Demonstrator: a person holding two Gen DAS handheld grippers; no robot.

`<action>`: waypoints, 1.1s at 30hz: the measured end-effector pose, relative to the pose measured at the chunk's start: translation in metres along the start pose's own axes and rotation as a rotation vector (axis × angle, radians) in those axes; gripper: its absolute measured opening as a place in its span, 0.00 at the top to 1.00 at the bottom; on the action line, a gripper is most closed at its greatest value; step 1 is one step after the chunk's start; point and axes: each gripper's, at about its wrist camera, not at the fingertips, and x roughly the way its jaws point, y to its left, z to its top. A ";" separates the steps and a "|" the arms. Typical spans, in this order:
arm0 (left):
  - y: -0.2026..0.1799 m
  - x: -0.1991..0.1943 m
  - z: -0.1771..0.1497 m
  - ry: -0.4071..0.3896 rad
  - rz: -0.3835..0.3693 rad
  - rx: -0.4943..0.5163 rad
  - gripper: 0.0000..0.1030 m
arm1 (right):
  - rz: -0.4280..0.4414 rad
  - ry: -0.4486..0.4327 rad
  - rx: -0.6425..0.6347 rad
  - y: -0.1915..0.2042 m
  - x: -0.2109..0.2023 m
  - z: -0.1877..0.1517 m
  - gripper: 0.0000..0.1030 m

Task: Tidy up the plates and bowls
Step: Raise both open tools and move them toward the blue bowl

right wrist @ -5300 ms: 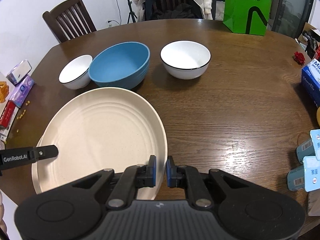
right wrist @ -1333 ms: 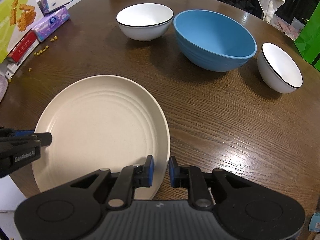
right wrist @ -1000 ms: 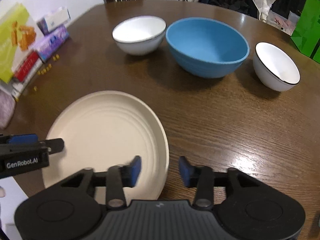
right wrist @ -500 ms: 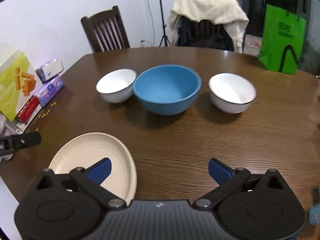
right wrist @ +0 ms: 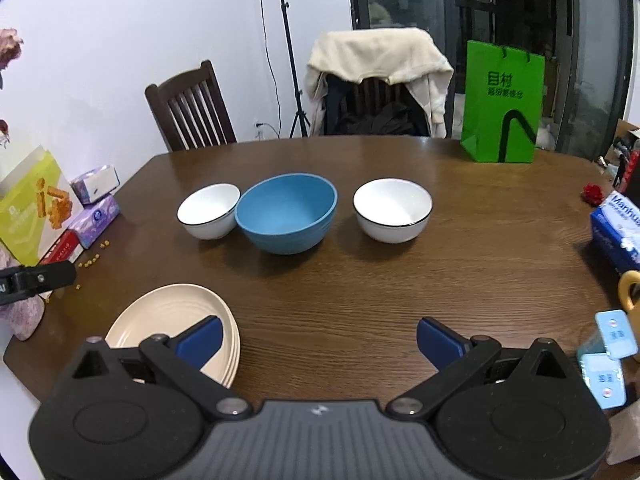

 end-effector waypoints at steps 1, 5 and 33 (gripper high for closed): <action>-0.003 -0.003 -0.001 -0.003 -0.005 0.003 0.00 | -0.009 -0.009 0.001 -0.001 -0.005 -0.002 0.00; -0.013 -0.010 -0.002 -0.008 -0.033 0.019 0.00 | -0.019 -0.043 -0.003 -0.005 -0.025 -0.007 0.00; -0.069 -0.008 0.047 -0.081 -0.219 0.159 0.00 | -0.119 -0.178 0.071 -0.018 -0.070 0.008 0.00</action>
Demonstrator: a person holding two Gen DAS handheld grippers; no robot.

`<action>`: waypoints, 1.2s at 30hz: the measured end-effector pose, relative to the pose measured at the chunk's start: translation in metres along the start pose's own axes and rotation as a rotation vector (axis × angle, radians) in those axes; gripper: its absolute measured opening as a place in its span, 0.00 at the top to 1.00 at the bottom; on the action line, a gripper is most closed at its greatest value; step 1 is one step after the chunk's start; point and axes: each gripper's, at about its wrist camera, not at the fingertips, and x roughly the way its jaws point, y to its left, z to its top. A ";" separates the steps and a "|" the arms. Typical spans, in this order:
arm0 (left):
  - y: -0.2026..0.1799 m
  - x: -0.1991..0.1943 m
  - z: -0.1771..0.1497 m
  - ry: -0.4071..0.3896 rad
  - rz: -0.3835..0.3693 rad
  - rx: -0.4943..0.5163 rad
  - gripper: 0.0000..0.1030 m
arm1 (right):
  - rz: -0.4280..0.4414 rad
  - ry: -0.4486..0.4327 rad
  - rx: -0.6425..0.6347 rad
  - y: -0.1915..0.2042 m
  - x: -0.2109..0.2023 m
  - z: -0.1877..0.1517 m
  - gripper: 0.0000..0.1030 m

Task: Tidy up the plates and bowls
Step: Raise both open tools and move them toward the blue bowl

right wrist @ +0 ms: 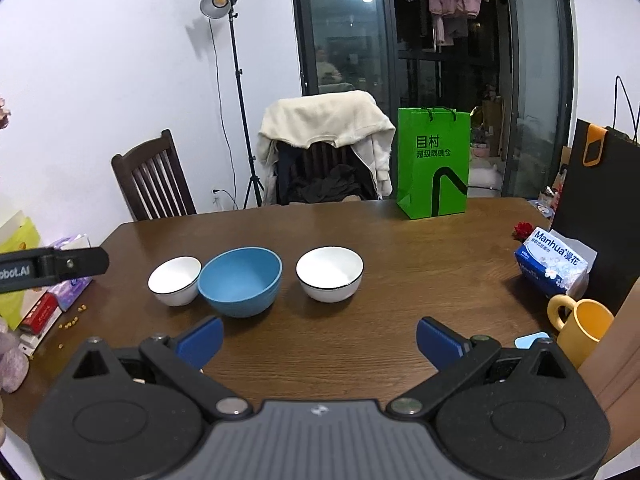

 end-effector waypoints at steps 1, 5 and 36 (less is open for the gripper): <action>0.000 0.002 0.001 0.002 -0.006 0.002 0.00 | -0.002 0.000 0.000 0.000 0.002 0.001 0.00; 0.001 0.010 0.004 0.021 -0.027 -0.001 0.00 | -0.012 0.001 0.000 0.001 0.007 0.004 0.00; 0.018 0.070 0.019 0.151 -0.065 0.021 0.00 | -0.047 0.194 0.041 0.003 0.067 0.008 0.00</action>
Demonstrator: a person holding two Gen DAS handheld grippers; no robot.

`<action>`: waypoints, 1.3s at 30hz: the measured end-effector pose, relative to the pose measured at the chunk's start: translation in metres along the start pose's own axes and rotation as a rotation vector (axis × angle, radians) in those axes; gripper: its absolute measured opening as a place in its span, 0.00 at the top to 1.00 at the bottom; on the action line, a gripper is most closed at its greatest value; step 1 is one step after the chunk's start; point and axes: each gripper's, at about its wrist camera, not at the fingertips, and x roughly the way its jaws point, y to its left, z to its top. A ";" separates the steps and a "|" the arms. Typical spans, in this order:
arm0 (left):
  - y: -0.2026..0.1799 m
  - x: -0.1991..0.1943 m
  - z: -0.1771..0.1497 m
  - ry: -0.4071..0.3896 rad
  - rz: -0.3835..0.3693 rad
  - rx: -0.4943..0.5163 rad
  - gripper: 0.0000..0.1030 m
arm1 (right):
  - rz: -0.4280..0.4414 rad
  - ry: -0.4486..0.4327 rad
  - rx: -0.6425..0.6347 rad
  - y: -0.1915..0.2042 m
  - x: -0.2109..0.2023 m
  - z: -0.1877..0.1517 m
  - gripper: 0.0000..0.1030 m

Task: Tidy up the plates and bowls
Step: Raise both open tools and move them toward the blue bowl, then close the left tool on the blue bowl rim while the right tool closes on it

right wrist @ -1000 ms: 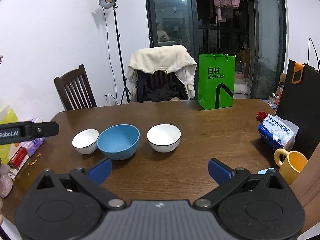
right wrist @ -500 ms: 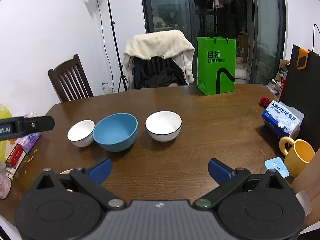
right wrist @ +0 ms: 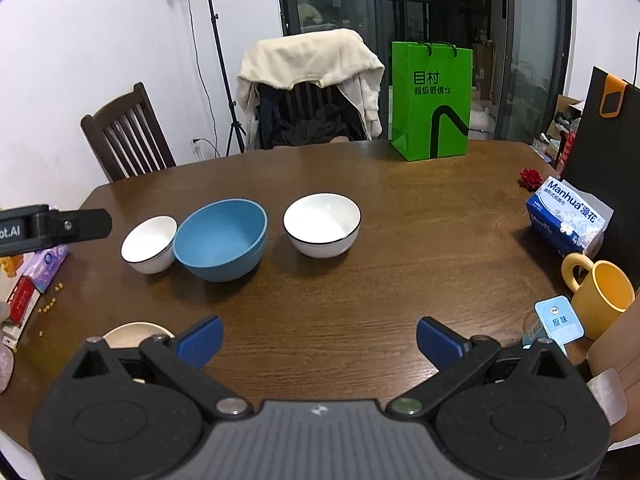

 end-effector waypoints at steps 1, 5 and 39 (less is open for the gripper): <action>0.001 0.001 0.001 0.004 -0.001 -0.001 0.00 | -0.002 0.003 0.001 0.000 0.001 0.000 0.00; 0.003 0.007 0.003 0.018 -0.005 0.001 0.00 | -0.011 0.013 0.010 -0.004 0.006 0.004 0.00; 0.055 0.130 0.051 0.202 0.075 0.016 0.00 | 0.023 0.155 0.027 0.016 0.114 0.065 0.02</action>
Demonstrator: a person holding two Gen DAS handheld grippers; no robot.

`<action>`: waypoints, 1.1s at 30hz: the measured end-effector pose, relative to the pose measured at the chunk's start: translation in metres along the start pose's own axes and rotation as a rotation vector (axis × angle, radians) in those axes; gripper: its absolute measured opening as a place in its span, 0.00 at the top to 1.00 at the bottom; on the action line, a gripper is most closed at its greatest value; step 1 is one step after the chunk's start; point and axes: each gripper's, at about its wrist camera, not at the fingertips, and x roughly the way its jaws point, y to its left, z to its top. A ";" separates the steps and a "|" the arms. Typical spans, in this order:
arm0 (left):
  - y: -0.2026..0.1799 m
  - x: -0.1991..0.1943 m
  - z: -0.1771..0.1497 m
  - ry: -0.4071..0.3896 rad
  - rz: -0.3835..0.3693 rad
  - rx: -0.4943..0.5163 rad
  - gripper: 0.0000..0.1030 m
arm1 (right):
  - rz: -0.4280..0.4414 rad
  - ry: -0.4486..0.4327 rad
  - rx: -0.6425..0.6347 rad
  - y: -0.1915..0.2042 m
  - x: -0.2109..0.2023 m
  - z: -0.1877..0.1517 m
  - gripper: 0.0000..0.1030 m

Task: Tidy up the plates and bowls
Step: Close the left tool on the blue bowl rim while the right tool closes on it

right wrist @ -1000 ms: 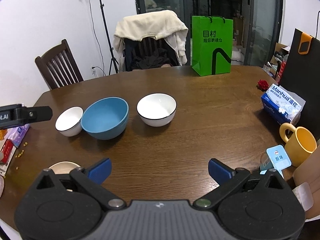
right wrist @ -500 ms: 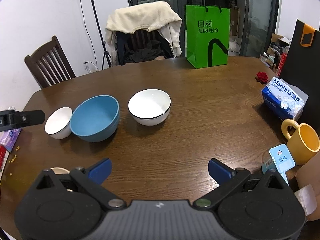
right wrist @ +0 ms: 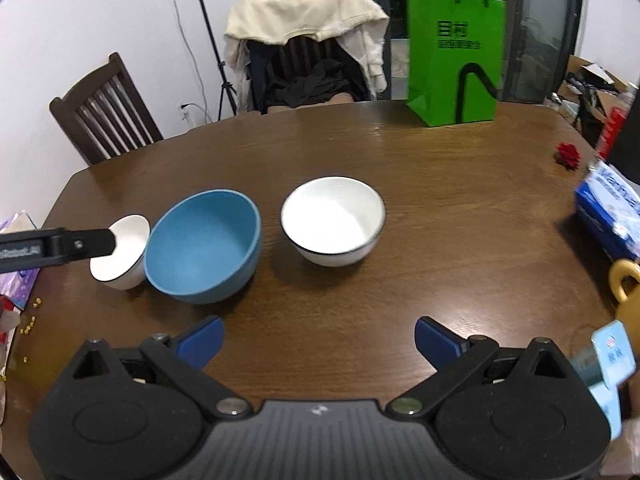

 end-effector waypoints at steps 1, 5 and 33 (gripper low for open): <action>0.002 0.006 0.003 0.007 0.005 0.008 0.00 | 0.006 0.004 -0.004 0.004 0.004 0.003 0.02; 0.008 0.026 0.016 0.032 0.018 0.032 0.00 | 0.015 0.019 -0.018 0.018 0.021 0.015 0.03; 0.026 0.111 0.069 0.120 0.091 0.115 0.01 | 0.016 0.165 0.023 0.053 0.108 0.058 0.14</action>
